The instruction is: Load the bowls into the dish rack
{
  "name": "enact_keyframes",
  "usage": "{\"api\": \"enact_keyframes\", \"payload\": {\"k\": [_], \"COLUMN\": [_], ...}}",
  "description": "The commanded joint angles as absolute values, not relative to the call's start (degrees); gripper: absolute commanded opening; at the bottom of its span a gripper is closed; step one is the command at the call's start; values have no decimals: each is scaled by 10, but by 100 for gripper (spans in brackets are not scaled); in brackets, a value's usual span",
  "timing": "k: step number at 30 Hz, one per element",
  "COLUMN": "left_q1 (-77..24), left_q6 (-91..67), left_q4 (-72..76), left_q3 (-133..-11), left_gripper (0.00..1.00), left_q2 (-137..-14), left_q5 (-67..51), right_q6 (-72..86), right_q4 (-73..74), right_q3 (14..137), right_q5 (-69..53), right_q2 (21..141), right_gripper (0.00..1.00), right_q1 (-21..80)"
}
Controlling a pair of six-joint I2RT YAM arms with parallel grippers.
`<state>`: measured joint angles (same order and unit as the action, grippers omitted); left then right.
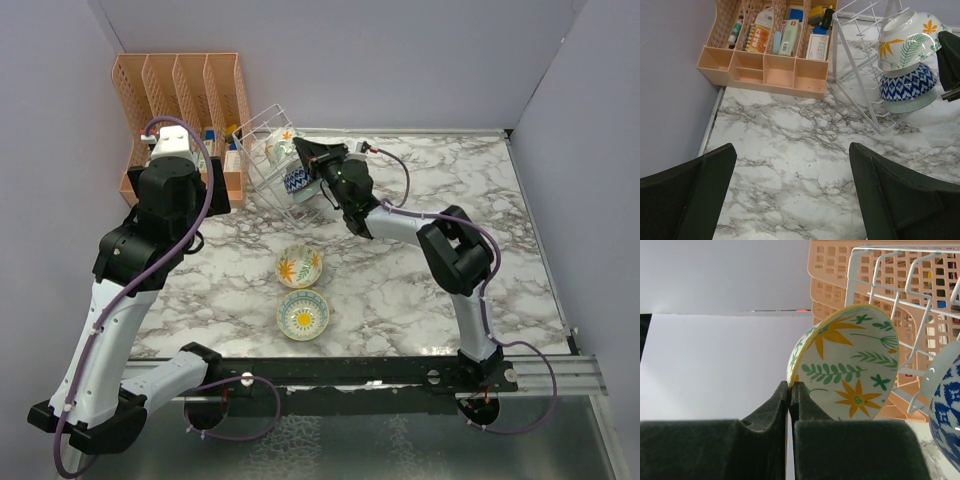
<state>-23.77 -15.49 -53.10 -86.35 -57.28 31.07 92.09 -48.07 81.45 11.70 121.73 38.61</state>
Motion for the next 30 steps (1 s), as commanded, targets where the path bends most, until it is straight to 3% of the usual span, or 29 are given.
{"api": "enact_keyframes", "payload": {"k": [1, 21, 26, 30], "left_q1": [-242, -242, -242, -242], "left_q6": [-146, -144, -143, -143], "left_q4": [-517, -515, -514, -514], "left_q3": [-856, -850, -847, -846], "left_gripper": [99, 99, 99, 99], "left_q2": [-560, -567, -568, -569], "left_q5": [302, 299, 299, 299], "right_q6": [943, 976, 990, 1004], "right_q4": [-534, -527, -523, -504], "right_q3": [804, 775, 773, 767], "right_q5": [159, 170, 153, 149], "right_q2": [1211, 1241, 1254, 1248], "right_gripper": [1, 2, 6, 15], "right_q1": [386, 387, 387, 387]}}
